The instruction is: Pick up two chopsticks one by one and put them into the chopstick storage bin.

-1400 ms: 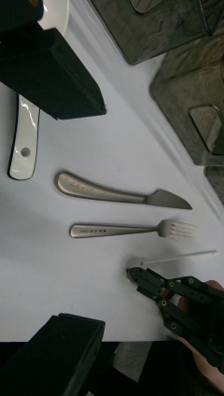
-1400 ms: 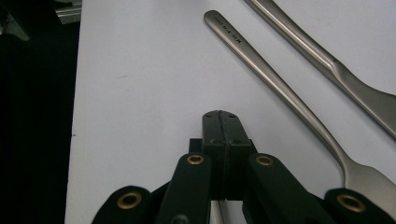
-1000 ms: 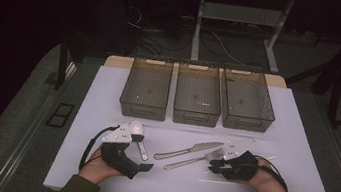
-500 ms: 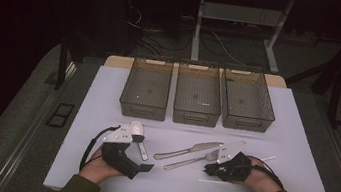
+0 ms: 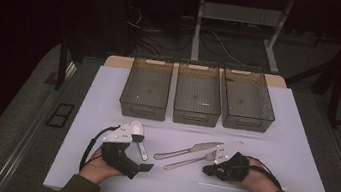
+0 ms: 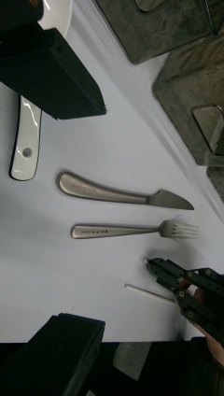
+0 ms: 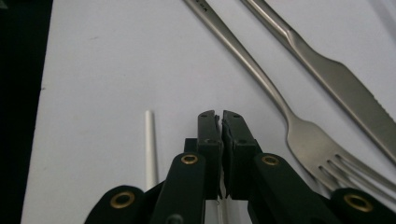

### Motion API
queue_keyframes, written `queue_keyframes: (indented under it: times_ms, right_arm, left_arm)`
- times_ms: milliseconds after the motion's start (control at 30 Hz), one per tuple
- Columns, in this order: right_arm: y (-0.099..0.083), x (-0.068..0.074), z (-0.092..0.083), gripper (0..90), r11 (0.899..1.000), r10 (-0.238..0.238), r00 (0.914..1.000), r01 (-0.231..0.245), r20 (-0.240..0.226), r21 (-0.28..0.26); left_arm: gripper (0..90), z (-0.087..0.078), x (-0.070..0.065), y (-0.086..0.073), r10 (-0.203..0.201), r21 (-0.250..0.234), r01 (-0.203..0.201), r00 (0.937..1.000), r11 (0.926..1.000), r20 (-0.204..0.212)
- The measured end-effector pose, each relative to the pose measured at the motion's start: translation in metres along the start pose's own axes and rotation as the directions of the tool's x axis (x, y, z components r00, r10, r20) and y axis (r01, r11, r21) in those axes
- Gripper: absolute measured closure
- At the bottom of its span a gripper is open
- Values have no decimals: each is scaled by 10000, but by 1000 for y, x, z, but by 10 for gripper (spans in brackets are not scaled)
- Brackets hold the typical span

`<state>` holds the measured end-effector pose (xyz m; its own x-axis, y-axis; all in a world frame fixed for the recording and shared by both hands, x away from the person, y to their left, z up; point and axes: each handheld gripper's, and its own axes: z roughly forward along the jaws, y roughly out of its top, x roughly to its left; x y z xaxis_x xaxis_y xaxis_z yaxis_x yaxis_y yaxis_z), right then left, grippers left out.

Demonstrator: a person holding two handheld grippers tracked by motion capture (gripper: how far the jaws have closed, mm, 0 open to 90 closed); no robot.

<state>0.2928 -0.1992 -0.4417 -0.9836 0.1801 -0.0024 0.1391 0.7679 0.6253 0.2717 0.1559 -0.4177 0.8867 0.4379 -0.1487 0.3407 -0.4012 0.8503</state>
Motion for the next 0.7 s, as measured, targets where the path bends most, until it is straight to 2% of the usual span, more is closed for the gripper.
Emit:
queue_keyframes:
  times_ms: [200, 300, 367, 533, 633, 700]
  right_arm:
    - [12, -5, 9, 867, 9998, -222, 9996, 222, 157, 11]
    - [15, -8, 12, 857, 10000, -98, 9998, 98, 147, -3]
    - [13, -10, 9, 807, 9997, -193, 9997, 196, 168, -147]
    - [11, -7, -14, 694, 9963, 393, 9988, -368, 303, -780]
    - [2, -3, -28, 658, 9909, 921, 9946, -867, 483, -1032]
    - [-7, -2, -38, 643, 9899, 1103, 9914, -1031, 709, -977]
  left_arm:
    - [0, 0, 0, 0, 0, -4, 0, 10000, 10000, 8]
    - [0, 0, 0, 0, -2, 12, 2, 10000, 10000, 18]
    - [0, -1, 1, 0, 72, 10, -72, 10000, 10000, 29]
    - [0, -2, 0, 0, 3, -19, -3, 10000, 10000, -26]
    - [0, -3, 1, 0, -9, -37, 9, 10000, 10000, -39]
    - [0, -3, 1, -1, -19, -65, 19, 10000, 10000, -57]
